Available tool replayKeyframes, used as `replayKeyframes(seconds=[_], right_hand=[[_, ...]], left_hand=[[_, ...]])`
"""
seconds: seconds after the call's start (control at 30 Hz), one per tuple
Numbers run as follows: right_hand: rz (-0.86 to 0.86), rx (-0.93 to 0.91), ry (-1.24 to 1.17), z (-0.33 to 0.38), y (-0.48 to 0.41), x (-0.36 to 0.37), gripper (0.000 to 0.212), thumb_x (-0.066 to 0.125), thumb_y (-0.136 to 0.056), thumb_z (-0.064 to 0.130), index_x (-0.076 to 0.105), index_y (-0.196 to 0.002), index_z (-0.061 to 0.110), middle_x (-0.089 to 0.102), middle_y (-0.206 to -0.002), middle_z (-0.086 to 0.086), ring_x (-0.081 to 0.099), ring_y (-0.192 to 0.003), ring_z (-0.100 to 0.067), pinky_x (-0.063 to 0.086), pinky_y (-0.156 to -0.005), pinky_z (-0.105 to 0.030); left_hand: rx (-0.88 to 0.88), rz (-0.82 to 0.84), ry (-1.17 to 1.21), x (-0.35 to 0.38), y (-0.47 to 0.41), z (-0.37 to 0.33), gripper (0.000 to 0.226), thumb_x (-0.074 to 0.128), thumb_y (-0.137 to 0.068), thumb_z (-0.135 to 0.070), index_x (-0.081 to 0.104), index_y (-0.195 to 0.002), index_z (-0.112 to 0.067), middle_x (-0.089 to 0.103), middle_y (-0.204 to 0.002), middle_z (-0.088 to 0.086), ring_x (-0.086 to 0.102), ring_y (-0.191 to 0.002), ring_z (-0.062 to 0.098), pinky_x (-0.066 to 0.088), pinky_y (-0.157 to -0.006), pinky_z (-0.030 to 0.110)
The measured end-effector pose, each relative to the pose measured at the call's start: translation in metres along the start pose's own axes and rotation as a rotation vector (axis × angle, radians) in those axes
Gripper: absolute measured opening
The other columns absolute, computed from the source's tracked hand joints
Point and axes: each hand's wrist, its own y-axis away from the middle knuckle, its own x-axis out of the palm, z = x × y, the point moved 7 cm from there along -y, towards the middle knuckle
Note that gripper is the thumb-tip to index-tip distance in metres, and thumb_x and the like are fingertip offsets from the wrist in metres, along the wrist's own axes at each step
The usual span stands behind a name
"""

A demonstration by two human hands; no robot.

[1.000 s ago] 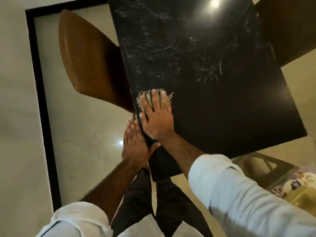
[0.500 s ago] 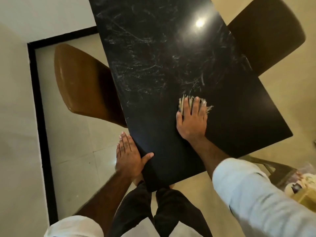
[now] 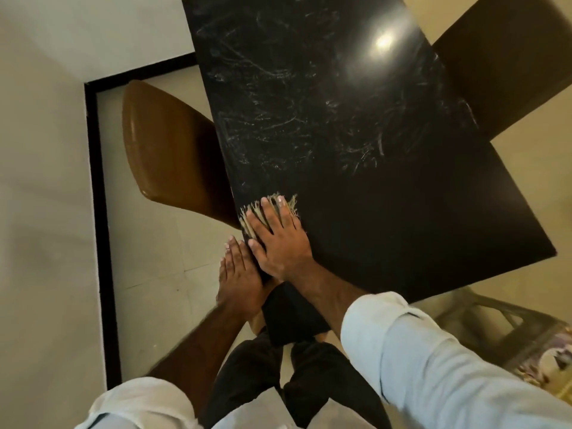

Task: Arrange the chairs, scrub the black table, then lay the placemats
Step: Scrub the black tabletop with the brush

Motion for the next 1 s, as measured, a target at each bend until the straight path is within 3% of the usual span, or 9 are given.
replayKeyframes(seconds=[0.1, 0.2, 0.27, 0.37, 0.57, 0.7, 0.87, 1.0], right_hand=[[0.052, 0.039, -0.145, -0.018, 0.017, -0.011, 0.067, 0.023, -0.115, 0.057, 0.002, -0.177, 0.039, -0.010, -0.186, -0.001, -0.017, -0.170, -0.031, 0.007, -0.136, -0.062], [-0.046, 0.179, -0.322, -0.063, 0.031, -0.044, 0.066, 0.029, -0.118, 0.044, 0.001, -0.177, 0.038, -0.005, -0.186, 0.003, -0.016, -0.170, -0.024, 0.007, -0.134, -0.054], [-0.151, 0.348, -0.292, -0.110, 0.046, -0.059, 0.067, 0.036, -0.116, 0.040, 0.011, -0.177, 0.032, 0.005, -0.186, 0.001, -0.007, -0.171, -0.023, 0.014, -0.133, -0.053], [-0.162, 0.521, -0.132, -0.174, 0.059, -0.063, 0.068, 0.041, -0.114, 0.042, 0.020, -0.176, 0.023, 0.009, -0.185, -0.005, 0.000, -0.171, -0.028, 0.025, -0.134, -0.060], [-0.232, 0.598, 0.040, -0.253, 0.053, -0.082, 0.072, 0.037, -0.114, 0.048, 0.019, -0.175, 0.015, 0.008, -0.185, -0.010, 0.004, -0.172, -0.030, 0.027, -0.133, -0.057], [-0.366, 0.627, -0.039, -0.259, 0.057, -0.081, 0.068, 0.031, -0.116, 0.042, 0.019, -0.176, 0.012, 0.014, -0.184, -0.008, 0.008, -0.172, -0.025, 0.020, -0.136, -0.049], [-0.594, 0.725, -0.238, -0.268, 0.074, -0.088, 0.066, 0.029, -0.116, 0.037, 0.024, -0.174, 0.005, 0.025, -0.182, -0.012, 0.018, -0.170, -0.023, 0.017, -0.139, -0.045], [-0.497, 0.717, -0.269, -0.285, 0.068, -0.096, 0.070, 0.027, -0.114, 0.044, 0.024, -0.174, 0.007, 0.019, -0.184, -0.009, 0.011, -0.171, -0.021, 0.011, -0.140, -0.042]], left_hand=[[0.048, -0.084, -0.025, -0.014, -0.003, -0.013, 0.129, 0.031, -0.093, -0.094, -0.030, -0.167, -0.008, -0.036, -0.176, 0.019, -0.027, -0.166, 0.036, -0.005, -0.138, 0.054], [0.146, -0.180, -0.076, -0.027, -0.011, -0.043, 0.119, 0.012, -0.095, -0.094, -0.031, -0.167, -0.010, -0.041, -0.174, 0.015, -0.031, -0.165, 0.032, -0.013, -0.135, 0.050], [0.178, -0.237, -0.127, -0.035, -0.025, -0.065, 0.110, 0.009, -0.100, -0.088, -0.025, -0.170, -0.010, -0.038, -0.176, 0.013, -0.032, -0.165, 0.029, -0.013, -0.135, 0.051], [0.159, -0.225, -0.174, -0.036, -0.059, -0.083, 0.094, 0.011, -0.108, -0.075, -0.021, -0.171, -0.013, -0.038, -0.176, 0.013, -0.032, -0.165, 0.030, -0.011, -0.136, 0.054], [0.204, -0.305, -0.211, -0.039, -0.109, -0.112, 0.085, 0.012, -0.111, -0.065, -0.006, -0.175, -0.011, -0.020, -0.182, 0.017, -0.014, -0.170, 0.035, 0.006, -0.138, 0.057], [0.274, -0.408, -0.181, -0.057, -0.141, -0.175, 0.083, 0.022, -0.112, -0.058, 0.006, -0.176, -0.007, -0.008, -0.183, 0.021, -0.005, -0.171, 0.037, 0.011, -0.137, 0.060], [0.490, -0.375, -0.240, -0.046, -0.156, -0.276, 0.081, 0.023, -0.113, -0.058, 0.003, -0.176, -0.011, -0.013, -0.184, 0.016, -0.009, -0.171, 0.036, 0.009, -0.135, 0.062], [0.543, -0.327, -0.326, -0.028, -0.131, -0.266, 0.076, 0.019, -0.115, -0.057, -0.007, -0.177, -0.020, -0.023, -0.182, 0.013, -0.018, -0.169, 0.035, 0.003, -0.136, 0.061]])
